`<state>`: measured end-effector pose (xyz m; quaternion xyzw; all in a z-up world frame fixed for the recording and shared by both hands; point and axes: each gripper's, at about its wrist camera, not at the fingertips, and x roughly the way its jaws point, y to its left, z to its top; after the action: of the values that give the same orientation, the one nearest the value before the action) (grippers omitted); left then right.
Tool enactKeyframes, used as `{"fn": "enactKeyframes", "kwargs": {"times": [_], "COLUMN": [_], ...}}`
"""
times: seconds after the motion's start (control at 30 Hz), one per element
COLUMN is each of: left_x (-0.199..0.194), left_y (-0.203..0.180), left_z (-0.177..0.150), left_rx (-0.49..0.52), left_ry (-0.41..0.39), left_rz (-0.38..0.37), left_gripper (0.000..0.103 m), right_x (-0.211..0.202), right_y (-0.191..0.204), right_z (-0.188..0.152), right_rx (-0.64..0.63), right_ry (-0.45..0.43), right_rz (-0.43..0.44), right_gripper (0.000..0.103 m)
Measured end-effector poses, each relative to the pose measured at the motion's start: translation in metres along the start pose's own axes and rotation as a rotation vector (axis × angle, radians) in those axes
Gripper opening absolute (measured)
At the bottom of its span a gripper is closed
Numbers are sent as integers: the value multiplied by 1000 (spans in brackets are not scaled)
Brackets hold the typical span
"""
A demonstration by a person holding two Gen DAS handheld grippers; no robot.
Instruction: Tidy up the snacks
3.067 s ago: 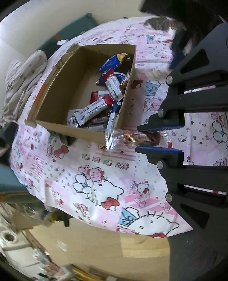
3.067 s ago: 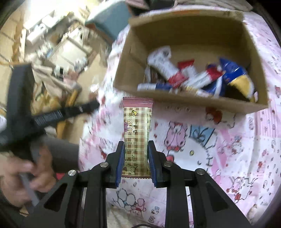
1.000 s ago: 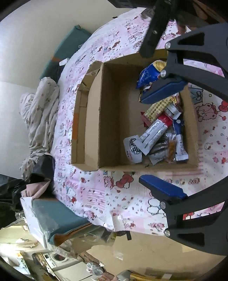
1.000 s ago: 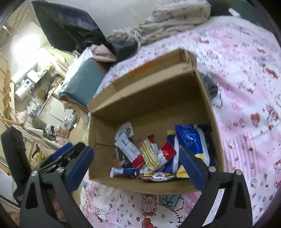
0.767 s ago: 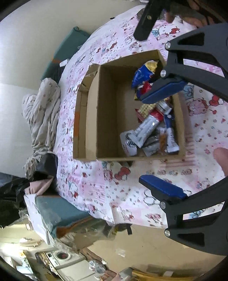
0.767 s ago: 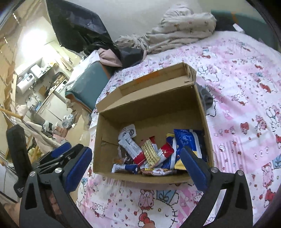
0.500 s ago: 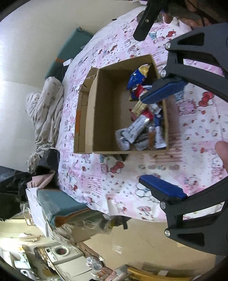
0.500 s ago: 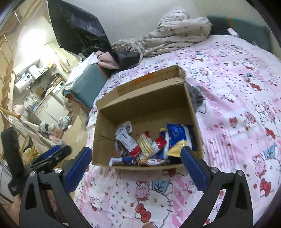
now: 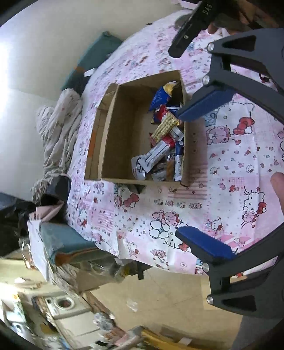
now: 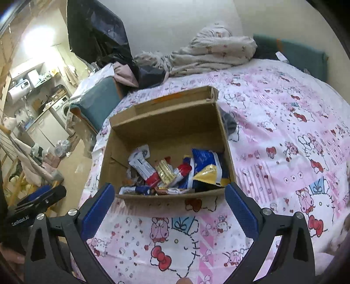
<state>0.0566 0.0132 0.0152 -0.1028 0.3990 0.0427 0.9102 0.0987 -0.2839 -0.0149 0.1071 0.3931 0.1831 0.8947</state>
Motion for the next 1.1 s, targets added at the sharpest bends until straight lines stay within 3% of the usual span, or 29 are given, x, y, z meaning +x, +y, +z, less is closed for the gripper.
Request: {"fn": "enactKeyframes", "kwargs": {"times": [0.33,1.1], "left_x": [-1,1], "left_y": [-10,-5], "left_z": [0,-2], "left_rx": [58,47], "left_ry": [-46,-28], "left_rz": [21,27], "left_gripper": [103,103], "right_x": [12,11], "right_y": [8,9], "right_z": [-3,-5], "right_rx": [-57,-83], "right_ry": [-3,-6], "right_rz": [-63,-93], "right_gripper": [103,103]}}
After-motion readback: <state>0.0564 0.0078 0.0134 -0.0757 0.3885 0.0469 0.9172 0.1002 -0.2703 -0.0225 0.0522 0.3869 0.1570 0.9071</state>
